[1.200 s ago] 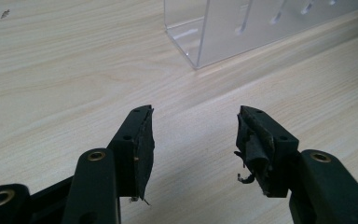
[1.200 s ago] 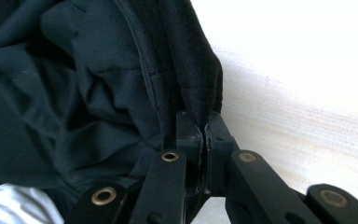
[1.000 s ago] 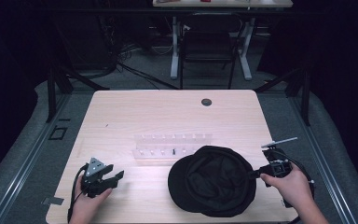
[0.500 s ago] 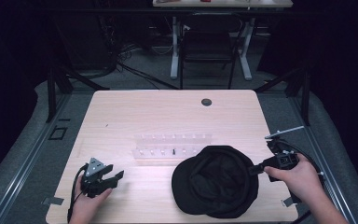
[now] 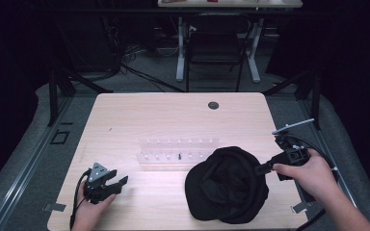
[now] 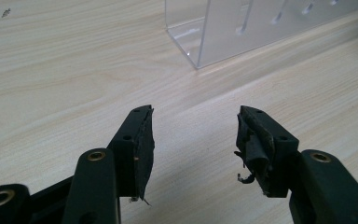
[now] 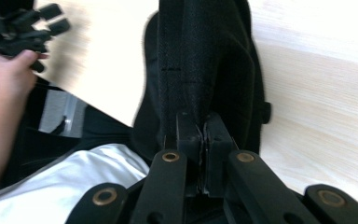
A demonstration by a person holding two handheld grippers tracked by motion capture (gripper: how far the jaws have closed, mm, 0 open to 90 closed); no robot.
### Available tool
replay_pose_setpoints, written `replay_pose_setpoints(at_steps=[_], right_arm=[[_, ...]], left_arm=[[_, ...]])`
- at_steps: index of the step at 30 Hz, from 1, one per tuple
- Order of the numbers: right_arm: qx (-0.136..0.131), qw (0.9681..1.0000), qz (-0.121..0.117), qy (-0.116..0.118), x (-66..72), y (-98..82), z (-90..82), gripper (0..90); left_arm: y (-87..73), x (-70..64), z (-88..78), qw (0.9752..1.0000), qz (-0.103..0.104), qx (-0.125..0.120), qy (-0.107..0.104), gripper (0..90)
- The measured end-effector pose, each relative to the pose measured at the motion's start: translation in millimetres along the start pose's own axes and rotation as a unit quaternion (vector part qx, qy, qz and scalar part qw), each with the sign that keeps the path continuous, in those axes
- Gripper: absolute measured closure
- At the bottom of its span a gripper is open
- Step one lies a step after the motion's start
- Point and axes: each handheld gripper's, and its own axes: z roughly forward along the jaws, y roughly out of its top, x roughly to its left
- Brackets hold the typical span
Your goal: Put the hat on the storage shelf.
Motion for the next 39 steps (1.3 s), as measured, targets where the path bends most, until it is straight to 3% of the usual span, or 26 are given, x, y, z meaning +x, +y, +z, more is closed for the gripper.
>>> replay_pose_setpoints(at_steps=[4,8,13,18,26,34,39], right_arm=[[0.003,1.0,0.002,0.008,4.8,4.3,-3.7,88.1],[0.005,0.9989,0.01,0.045,6.7,8.5,-6.8,88.2],[-0.003,0.9952,0.007,0.098,10.3,12.1,-10.7,88.3],[-0.009,0.9918,0.006,0.127,13.1,14.5,-12.0,88.2],[-0.014,0.9878,0.007,0.155,19.3,16.8,-17.0,88.3],[-0.05,0.9831,0.001,0.176,29.7,19.2,-33.9,88.4],[-0.072,0.9793,0.002,0.189,27.7,21.8,-44.2,88.4]], left_arm=[[0.0,0.2,0.0,1.0,0.0,0.0,0.0,46.2],[0.1,0.4,0.0,1.0,0.0,0.0,0.001,46.2],[0.0,0.4,0.0,1.0,0.001,0.0,0.001,46.2],[0.1,0.2,-0.3,1.0,0.001,-0.001,0.0,46.2],[0.1,0.3,-0.2,1.0,0.001,0.0,0.0,46.2],[0.2,-0.1,-0.2,1.0,0.001,0.0,0.0,46.3],[0.1,-0.7,0.3,1.0,-0.001,0.0,-0.002,45.8]])
